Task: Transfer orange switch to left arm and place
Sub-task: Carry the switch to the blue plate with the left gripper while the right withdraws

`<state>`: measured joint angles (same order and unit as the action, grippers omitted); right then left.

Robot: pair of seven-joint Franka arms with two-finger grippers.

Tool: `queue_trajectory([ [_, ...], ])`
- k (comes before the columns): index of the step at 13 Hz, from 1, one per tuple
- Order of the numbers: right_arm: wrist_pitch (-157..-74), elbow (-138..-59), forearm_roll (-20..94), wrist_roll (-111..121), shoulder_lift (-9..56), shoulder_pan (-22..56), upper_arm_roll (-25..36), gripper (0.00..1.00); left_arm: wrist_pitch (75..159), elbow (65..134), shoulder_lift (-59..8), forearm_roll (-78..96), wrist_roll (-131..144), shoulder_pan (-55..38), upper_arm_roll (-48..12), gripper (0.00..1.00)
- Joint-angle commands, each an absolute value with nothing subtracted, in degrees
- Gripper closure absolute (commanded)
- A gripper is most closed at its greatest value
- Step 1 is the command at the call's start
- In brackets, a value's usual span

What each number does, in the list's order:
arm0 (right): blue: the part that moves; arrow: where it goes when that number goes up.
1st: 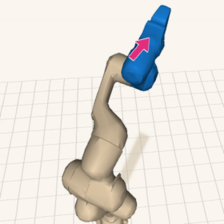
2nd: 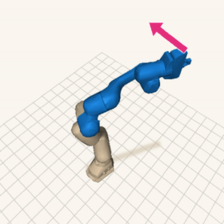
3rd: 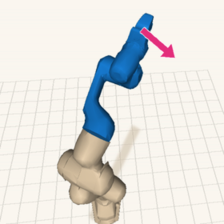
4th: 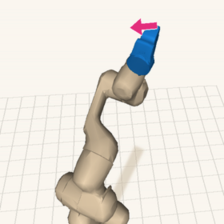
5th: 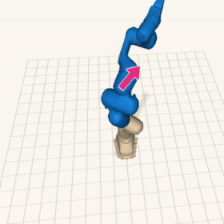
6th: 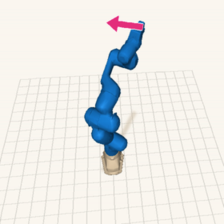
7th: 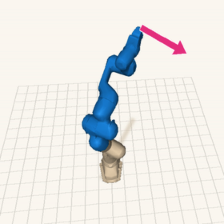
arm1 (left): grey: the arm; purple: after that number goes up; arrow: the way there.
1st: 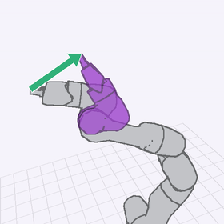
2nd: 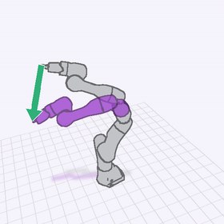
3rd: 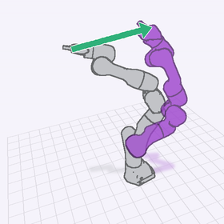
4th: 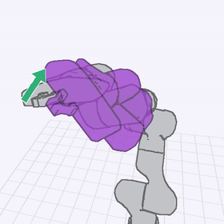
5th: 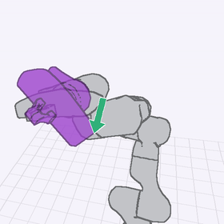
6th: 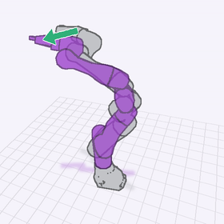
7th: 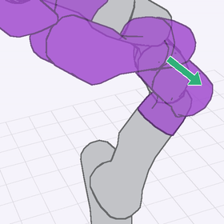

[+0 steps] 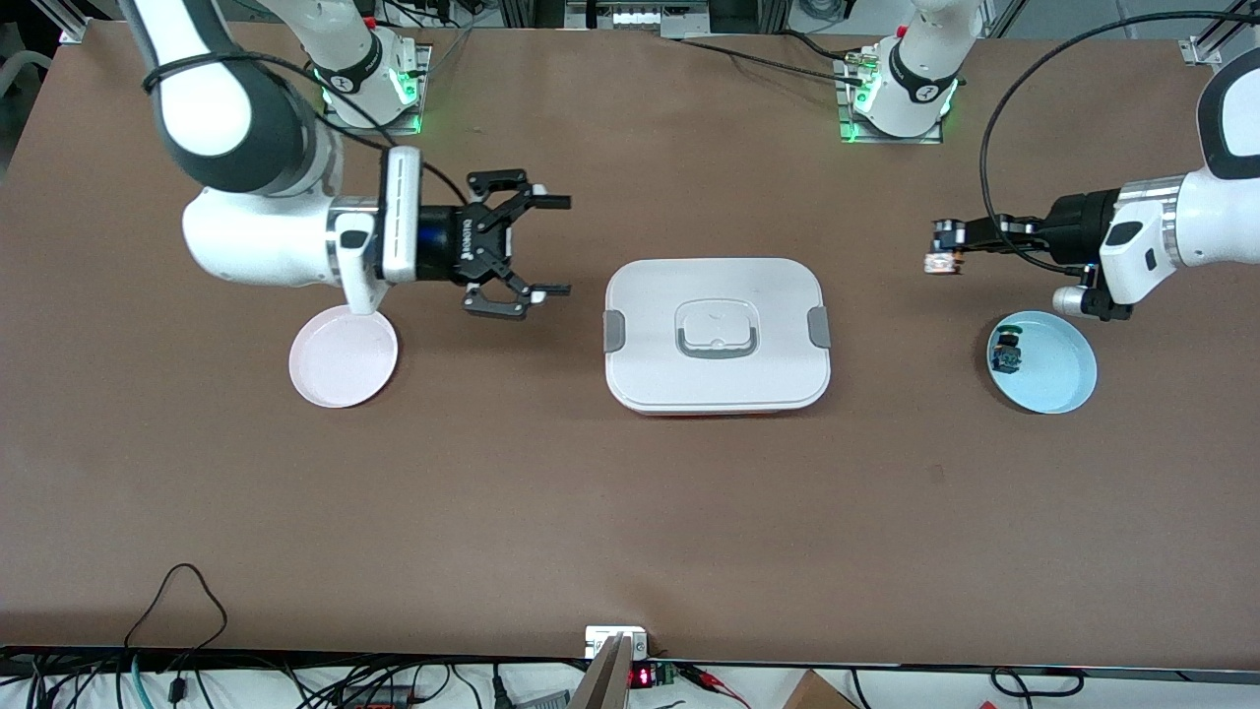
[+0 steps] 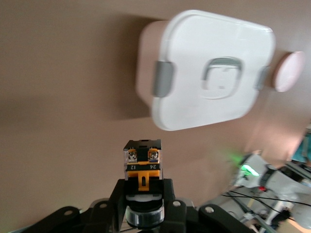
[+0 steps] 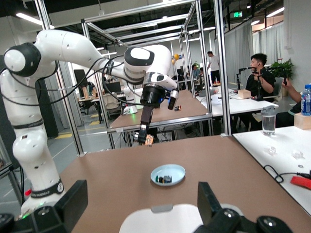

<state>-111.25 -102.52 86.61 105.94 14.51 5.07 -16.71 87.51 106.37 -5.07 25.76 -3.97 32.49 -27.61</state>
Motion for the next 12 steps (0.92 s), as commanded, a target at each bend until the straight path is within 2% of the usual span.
queue_trajectory([
  [1,-105.6,-103.9,80.8,101.1,12.8,4.7,-12.0,0.0,89.3,104.9,-10.7,11.4,-5.2,35.3,-28.3,1.0],
  [3,-102.7,-103.1,76.7,92.9,12.8,4.7,-9.0,0.0,93.8,104.9,-14.0,0.8,-5.3,35.9,-28.2,1.0],
  [7,-102.5,-101.9,68.7,80.1,12.7,4.7,-7.9,0.0,105.2,103.7,-21.8,-16.4,-5.1,37.1,-28.0,1.0],
  [12,-102.4,-100.5,58.4,55.8,12.0,4.7,-7.8,0.0,111.3,98.6,-33.2,-25.5,-4.0,38.5,-27.2,1.0],
])
